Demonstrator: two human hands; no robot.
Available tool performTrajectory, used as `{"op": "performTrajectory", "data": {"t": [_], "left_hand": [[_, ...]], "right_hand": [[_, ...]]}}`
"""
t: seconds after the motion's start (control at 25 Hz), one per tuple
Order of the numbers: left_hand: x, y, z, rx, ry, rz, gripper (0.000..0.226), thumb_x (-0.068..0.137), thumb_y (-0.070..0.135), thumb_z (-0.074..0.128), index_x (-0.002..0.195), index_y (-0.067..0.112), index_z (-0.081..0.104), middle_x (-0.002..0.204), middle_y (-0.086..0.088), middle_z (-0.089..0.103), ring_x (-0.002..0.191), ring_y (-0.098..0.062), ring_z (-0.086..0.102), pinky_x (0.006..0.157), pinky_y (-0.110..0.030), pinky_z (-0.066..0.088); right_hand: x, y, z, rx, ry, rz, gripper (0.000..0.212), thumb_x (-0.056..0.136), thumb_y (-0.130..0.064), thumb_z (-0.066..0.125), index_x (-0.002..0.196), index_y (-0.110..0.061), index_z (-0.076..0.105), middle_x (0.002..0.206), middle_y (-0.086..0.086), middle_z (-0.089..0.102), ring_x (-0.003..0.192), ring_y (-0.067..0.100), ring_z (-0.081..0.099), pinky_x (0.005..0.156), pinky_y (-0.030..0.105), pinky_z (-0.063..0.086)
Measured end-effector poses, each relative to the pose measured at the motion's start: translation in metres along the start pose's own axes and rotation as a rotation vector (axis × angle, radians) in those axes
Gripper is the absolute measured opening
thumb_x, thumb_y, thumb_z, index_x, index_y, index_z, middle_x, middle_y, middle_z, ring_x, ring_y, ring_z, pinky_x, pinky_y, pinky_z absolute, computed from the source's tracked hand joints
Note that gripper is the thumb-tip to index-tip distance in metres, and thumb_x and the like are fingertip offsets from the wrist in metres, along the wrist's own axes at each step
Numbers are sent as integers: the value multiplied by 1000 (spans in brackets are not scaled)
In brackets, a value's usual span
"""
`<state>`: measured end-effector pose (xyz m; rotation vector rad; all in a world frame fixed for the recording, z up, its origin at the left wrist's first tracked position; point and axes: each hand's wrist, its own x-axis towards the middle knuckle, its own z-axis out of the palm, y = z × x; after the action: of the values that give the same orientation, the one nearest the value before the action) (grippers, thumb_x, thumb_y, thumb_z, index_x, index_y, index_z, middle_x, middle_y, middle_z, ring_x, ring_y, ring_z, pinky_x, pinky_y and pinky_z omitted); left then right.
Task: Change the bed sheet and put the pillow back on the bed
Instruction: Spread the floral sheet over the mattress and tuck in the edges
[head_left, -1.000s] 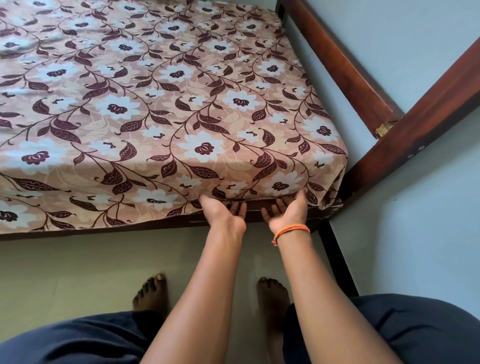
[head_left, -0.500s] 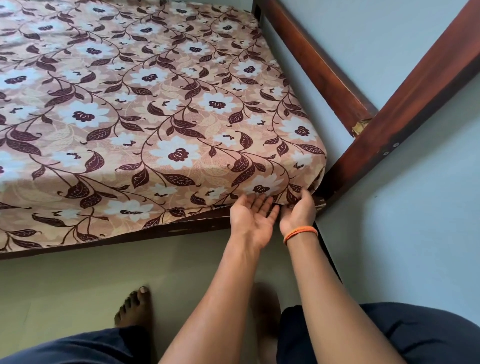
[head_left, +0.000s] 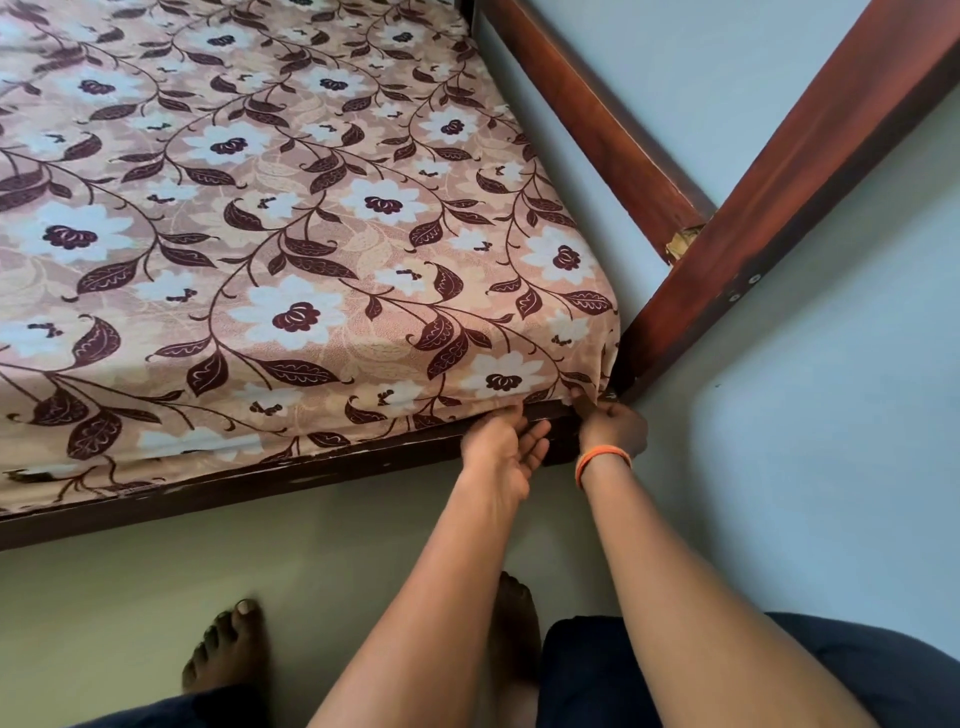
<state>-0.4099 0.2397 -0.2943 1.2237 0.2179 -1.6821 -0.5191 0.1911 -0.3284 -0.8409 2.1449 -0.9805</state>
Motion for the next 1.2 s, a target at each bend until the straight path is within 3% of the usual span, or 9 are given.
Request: {"op": "performTrajectory", "data": {"t": [0.16, 0.28, 0.4, 0.52, 0.64, 0.76, 0.88, 1.04, 1.2], "left_hand": [[6, 10, -1, -19, 27, 37, 12, 100, 18, 54, 92, 11, 59, 76, 0, 67, 46, -5, 66, 42, -15, 50], [6, 5, 9, -4, 45, 80, 9, 99, 9, 52, 102, 8, 60, 80, -1, 67, 47, -5, 66, 43, -16, 50], [5, -3, 18, -34, 46, 99, 16, 96, 4, 54, 109, 8, 62, 81, -3, 69, 46, -6, 66, 46, -18, 51], [10, 0, 13, -55, 46, 97, 7, 99, 13, 53, 104, 13, 58, 90, -3, 66, 49, -5, 67, 46, -17, 50], [10, 11, 7, -199, -7, 36, 15, 102, 18, 47, 95, 10, 56, 88, -5, 63, 72, -15, 66, 67, -25, 53], [5, 22, 7, -340, -29, 25, 23, 103, 12, 42, 120, 3, 55, 103, -14, 63, 86, -22, 61, 89, -36, 47], [7, 25, 5, -456, -11, 36, 34, 103, 10, 39, 135, 1, 50, 120, -18, 57, 103, -27, 58, 96, -41, 42], [8, 13, 11, -506, -6, 66, 35, 102, 8, 36, 132, 0, 51, 123, -15, 54, 122, -27, 50, 107, -43, 36], [9, 10, 15, -546, -42, 71, 24, 99, 5, 36, 103, 0, 59, 98, -15, 59, 90, -24, 58, 96, -34, 47]], "right_hand": [[-4, -12, 0, 54, 64, -34, 47, 68, -28, 87, 104, -2, 69, 105, 19, 68, 89, 30, 63, 66, 26, 37], [-14, -7, 2, 70, 243, -342, 58, 71, -9, 77, 122, -2, 50, 119, 18, 54, 104, 32, 53, 86, 37, 41], [-20, -3, 10, 88, 126, -593, 58, 72, -3, 67, 127, 0, 47, 120, 17, 55, 108, 24, 51, 92, 32, 41], [-9, 0, 11, 116, 79, -523, 20, 84, -8, 69, 100, 2, 63, 92, 18, 67, 82, 25, 60, 72, 28, 43], [9, 2, 7, 49, 174, -458, 11, 84, -8, 69, 76, -1, 66, 73, 16, 67, 72, 34, 63, 60, 23, 30], [12, -1, 10, -283, 205, -577, 9, 86, -9, 59, 83, -8, 67, 85, 15, 67, 79, 36, 62, 58, 29, 35], [9, -8, 17, -500, 252, -659, 13, 88, -14, 58, 92, -10, 69, 94, 15, 62, 84, 38, 61, 58, 35, 44], [-6, -14, 28, -236, 230, -285, 21, 80, -16, 61, 94, -15, 76, 89, 14, 72, 85, 39, 66, 57, 31, 41], [-16, -41, 40, 544, -78, 181, 25, 69, -9, 50, 76, -11, 73, 78, 12, 74, 66, 31, 71, 56, 34, 56]]}}
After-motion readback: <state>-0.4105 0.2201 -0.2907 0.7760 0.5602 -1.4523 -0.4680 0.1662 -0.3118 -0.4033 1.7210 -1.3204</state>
